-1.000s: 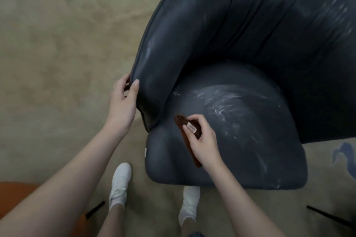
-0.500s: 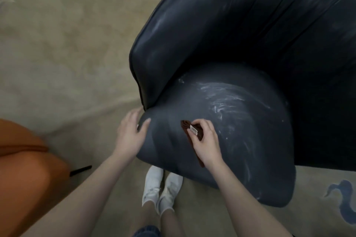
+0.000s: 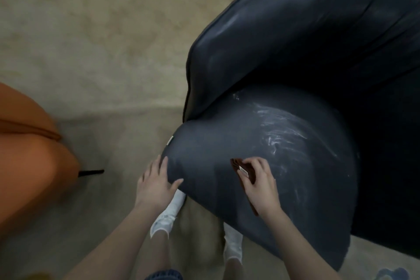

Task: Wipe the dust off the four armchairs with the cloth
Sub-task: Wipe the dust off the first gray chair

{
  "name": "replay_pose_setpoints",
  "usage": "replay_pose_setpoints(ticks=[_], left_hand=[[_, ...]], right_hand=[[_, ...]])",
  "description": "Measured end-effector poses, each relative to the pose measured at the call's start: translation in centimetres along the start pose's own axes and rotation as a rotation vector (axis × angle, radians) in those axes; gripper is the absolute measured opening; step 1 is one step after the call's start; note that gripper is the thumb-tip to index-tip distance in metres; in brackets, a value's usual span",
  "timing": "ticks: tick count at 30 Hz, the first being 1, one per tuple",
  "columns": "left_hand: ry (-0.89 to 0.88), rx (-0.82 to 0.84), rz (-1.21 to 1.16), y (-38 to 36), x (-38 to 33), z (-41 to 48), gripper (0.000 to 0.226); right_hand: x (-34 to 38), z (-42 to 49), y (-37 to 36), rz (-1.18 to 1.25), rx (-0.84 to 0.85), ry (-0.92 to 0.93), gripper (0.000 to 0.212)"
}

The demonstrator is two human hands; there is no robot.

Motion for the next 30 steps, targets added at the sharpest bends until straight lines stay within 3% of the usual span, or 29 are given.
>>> replay_pose_setpoints(ticks=[12,17,22,25,30], left_hand=[[0.190,-0.276,-0.158,-8.8,-1.6,2.4,0.092],[0.230,-0.367,-0.231,-11.2,-1.2,3.9,0.107],[0.245,-0.431,-0.330,-13.2,-0.1,4.8,0.117],[0.236,-0.475,-0.379,-13.9,0.0,4.9,0.119],[0.226,-0.499,-0.353,-14.2,0.2,5.1,0.120]], right_hand=[[-1.5,8.1,-7.0,-0.381,0.053,0.603,0.043],[-3.3,8.6,-8.9,-0.539,-0.032,0.697,0.044],[-3.1,9.9,-9.7,-0.361,-0.150,0.702,0.032],[-3.5,10.4,-10.1,-0.240,-0.126,0.676,0.042],[-0.4,11.0,-11.6,-0.113,-0.171,0.769,0.030]])
Point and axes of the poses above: each hand's wrist, its own z-axis towards the middle knuckle, its own y-axis out of the back of the hand, x = y × z, the point moved 1 cm from there along z, towards the middle knuckle, and after that the axes turned 7 degrees about -y, right-handed, at the moved point
